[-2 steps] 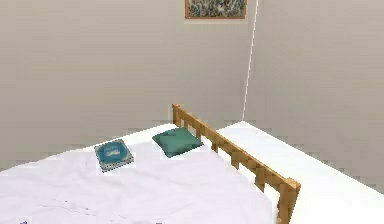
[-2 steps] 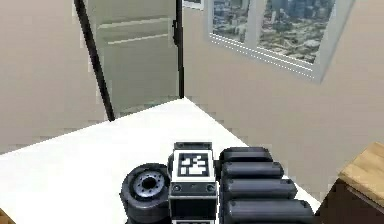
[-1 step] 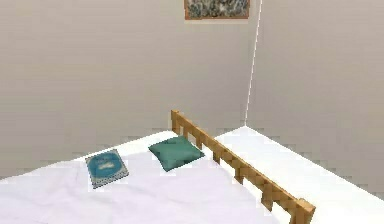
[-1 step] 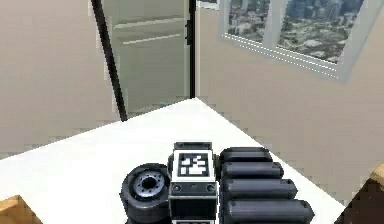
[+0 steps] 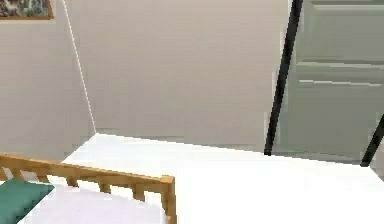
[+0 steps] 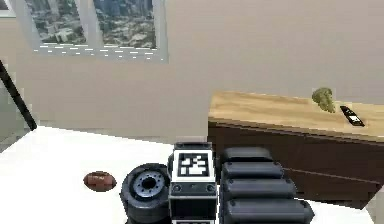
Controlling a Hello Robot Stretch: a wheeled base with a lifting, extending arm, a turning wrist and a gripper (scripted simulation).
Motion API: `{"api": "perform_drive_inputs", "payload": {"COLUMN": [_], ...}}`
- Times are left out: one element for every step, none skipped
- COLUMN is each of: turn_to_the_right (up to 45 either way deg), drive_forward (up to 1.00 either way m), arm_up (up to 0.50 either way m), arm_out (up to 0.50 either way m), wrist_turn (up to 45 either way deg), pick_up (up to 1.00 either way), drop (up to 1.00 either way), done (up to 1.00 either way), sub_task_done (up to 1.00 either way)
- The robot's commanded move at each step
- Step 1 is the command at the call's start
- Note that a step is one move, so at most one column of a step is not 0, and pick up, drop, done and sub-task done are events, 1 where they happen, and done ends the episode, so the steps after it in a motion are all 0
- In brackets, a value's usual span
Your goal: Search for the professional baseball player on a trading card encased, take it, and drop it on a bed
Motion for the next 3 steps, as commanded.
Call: {"api": "perform_drive_inputs", "payload": {"turn_to_the_right": [45.0, 24.0, -45.0], "drive_forward": [0.00, 0.00, 0.00], "arm_up": [0.00, 0.00, 0.00], "arm_out": [0.00, 0.00, 0.00], "wrist_turn": [0.0, 0.0, 0.0], "pick_up": [0.00, 0.00, 0.00], "drop": [0.00, 0.00, 0.00], "done": [0.00, 0.00, 0.00], "sub_task_done": [0.00, 0.00, 0.00]}}
